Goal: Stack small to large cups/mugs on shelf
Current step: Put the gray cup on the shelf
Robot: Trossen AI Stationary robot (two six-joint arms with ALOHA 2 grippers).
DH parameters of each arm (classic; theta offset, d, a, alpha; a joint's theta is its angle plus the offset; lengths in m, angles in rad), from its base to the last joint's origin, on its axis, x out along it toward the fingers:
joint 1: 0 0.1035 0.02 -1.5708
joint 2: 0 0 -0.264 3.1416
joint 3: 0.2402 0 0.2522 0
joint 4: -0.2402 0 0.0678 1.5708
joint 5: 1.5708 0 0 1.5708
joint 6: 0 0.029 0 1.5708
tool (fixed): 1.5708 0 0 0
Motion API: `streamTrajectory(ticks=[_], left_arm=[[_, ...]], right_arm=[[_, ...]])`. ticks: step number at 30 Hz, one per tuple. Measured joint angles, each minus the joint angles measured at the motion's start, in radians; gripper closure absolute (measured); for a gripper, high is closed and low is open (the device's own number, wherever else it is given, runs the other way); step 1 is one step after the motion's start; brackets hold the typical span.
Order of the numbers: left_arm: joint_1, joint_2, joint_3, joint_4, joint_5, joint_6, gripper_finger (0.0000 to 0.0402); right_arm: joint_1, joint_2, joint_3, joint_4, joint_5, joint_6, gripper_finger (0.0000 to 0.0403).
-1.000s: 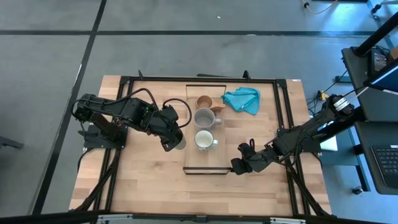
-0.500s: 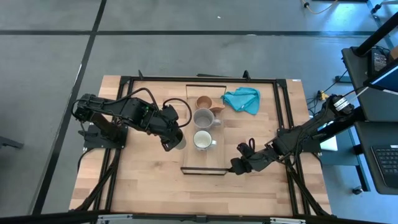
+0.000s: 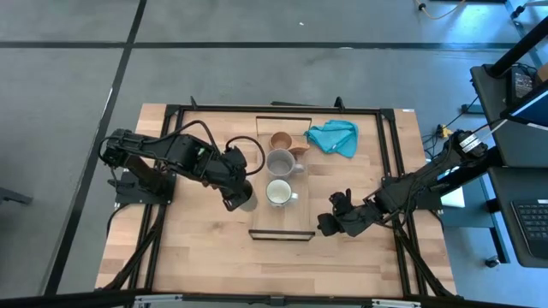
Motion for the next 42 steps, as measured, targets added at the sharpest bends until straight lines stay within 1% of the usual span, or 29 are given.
streamTrajectory(ticks=[4, 6, 10, 13, 18, 23, 26, 36, 42], left_arm=[[-0.011, 0.000, 0.000, 0.102, 0.051, 0.024, 0.0401], [-0.015, 0.007, 0.001, 0.134, 0.065, 0.039, 0.0401], [-0.014, 0.041, 0.000, 0.139, 0.084, 0.060, 0.0401], [-0.003, 0.072, 0.000, 0.139, 0.106, 0.081, 0.0401], [0.020, 0.095, 0.000, 0.148, 0.111, 0.106, 0.0401], [0.028, 0.095, 0.000, 0.241, 0.132, 0.124, 0.0401], [0.025, 0.095, 0.000, 0.251, 0.130, 0.124, 0.0401], [0.019, 0.202, 0.000, 0.287, 0.177, 0.199, 0.0401], [0.018, 0.220, 0.000, 0.307, 0.175, 0.220, 0.0402]], right_arm=[[0.000, 0.000, 0.000, -0.023, 0.001, 0.003, 0.0402], [-0.002, 0.000, 0.000, -0.034, 0.022, 0.004, 0.0402], [-0.011, 0.000, 0.000, -0.058, 0.087, 0.022, 0.0402], [-0.018, 0.000, 0.000, -0.054, 0.103, 0.022, 0.0400], [-0.018, 0.000, 0.000, -0.044, 0.103, 0.022, 0.0399], [-0.018, 0.000, 0.000, -0.039, 0.104, 0.022, 0.0399], [-0.018, 0.000, 0.000, -0.040, 0.104, 0.021, 0.0398], [-0.018, 0.000, 0.001, -0.049, 0.104, 0.018, 0.0398], [-0.018, 0.000, 0.001, -0.051, 0.105, 0.018, 0.0399]])
